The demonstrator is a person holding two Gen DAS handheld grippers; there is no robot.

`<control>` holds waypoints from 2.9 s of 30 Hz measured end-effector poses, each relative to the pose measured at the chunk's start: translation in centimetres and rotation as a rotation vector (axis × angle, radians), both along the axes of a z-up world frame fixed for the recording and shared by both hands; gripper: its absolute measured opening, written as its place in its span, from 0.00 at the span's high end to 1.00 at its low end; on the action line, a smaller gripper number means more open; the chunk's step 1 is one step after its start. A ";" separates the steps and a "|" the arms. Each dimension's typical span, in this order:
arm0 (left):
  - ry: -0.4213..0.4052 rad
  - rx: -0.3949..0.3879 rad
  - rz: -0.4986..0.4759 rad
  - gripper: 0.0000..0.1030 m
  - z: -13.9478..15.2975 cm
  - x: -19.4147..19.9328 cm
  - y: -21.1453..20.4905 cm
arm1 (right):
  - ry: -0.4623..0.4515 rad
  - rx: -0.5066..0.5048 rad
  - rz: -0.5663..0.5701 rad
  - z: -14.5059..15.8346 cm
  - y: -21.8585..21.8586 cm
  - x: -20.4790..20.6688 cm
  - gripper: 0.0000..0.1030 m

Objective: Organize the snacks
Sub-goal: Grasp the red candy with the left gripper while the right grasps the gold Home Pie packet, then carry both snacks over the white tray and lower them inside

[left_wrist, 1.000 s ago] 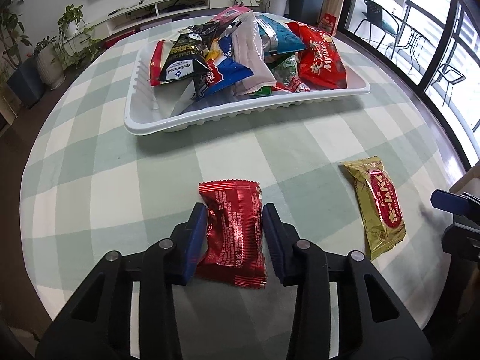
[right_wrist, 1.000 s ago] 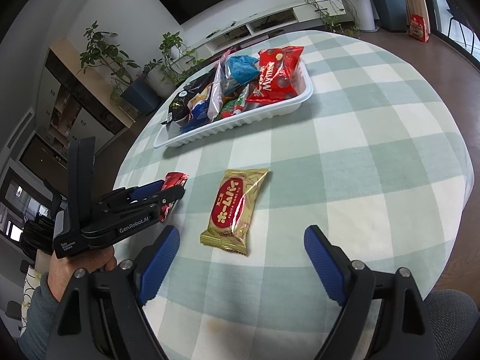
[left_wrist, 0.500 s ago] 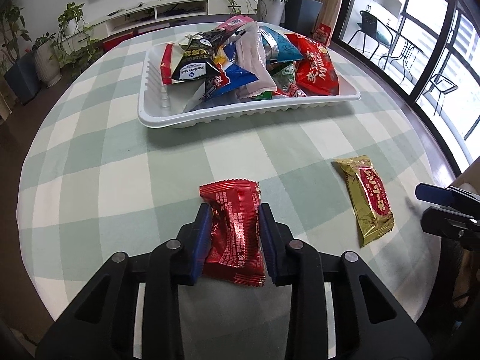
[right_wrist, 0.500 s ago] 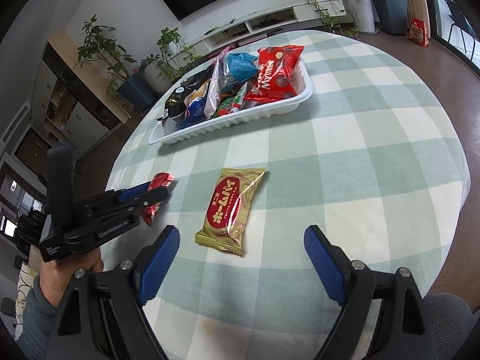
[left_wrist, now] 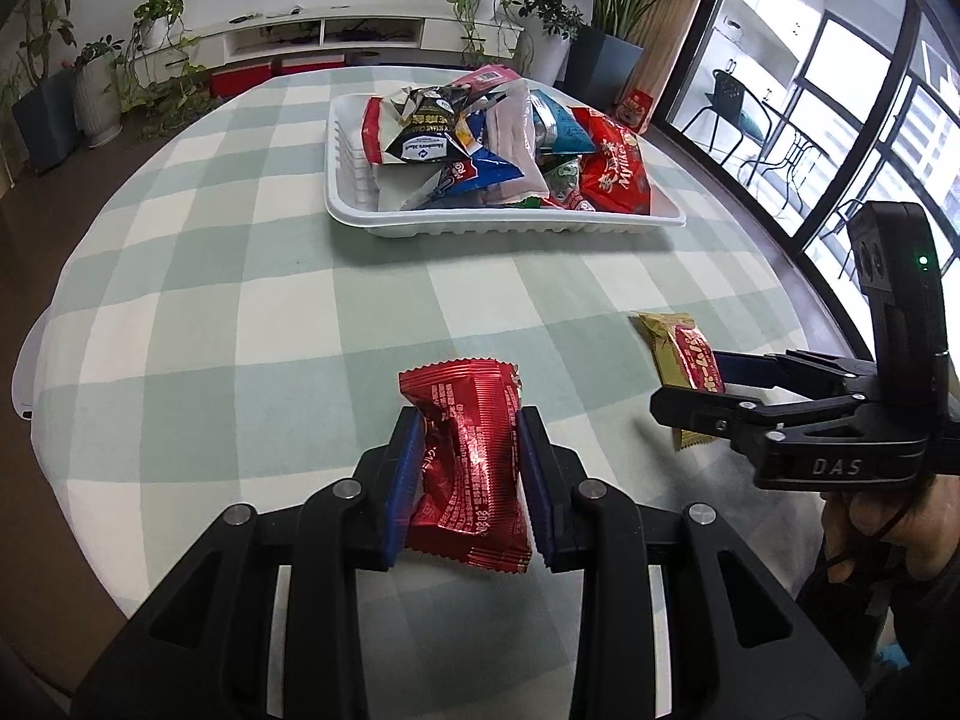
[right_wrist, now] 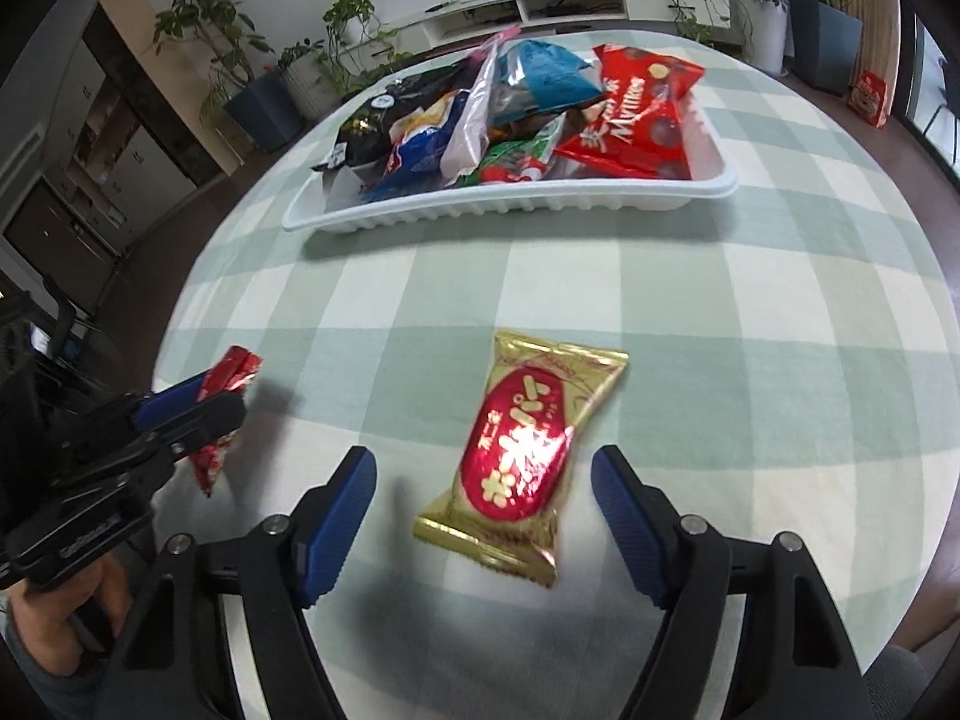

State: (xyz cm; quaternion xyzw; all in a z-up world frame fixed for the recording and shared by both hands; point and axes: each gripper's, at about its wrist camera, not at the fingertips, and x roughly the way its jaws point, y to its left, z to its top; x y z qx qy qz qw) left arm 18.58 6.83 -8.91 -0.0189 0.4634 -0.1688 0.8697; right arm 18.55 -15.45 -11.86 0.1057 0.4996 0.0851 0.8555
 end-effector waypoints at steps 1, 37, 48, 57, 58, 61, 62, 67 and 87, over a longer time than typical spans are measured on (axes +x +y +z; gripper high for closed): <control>-0.002 -0.004 -0.001 0.71 0.0 -0.1 0.0 | -0.002 -0.027 0.006 -0.1 0.3 0.2 0.26; -0.072 -0.083 -0.048 0.71 4.2 4.4 -2.1 | -0.147 -0.007 -0.136 5.3 -8.7 0.0 0.67; -0.168 -0.087 -0.050 0.71 9.9 16.0 -4.7 | -0.309 0.003 -0.069 12.8 -7.0 8.6 0.67; -0.120 -0.032 -0.052 0.71 5.5 21.0 -6.8 | -0.234 0.012 -0.034 8.5 -4.6 13.9 0.67; -0.117 -0.028 -0.052 0.71 4.9 21.3 -7.0 | -0.225 0.009 -0.030 8.0 -4.4 14.2 0.67; -0.113 -0.028 -0.050 0.71 3.3 22.0 -7.0 | -0.204 -0.009 -0.018 6.8 -3.9 14.7 0.67; -0.113 -0.032 -0.050 0.71 3.0 22.1 -7.0 | -0.198 -0.009 -0.019 6.4 -3.8 14.9 0.67; -0.108 -0.024 -0.057 0.71 1.6 22.7 -7.7 | -0.174 -0.011 -0.023 5.1 -3.8 15.1 0.67; -0.113 -0.005 -0.042 0.68 0.2 23.0 -7.5 | -0.150 -0.057 -0.010 3.5 -3.4 15.4 0.66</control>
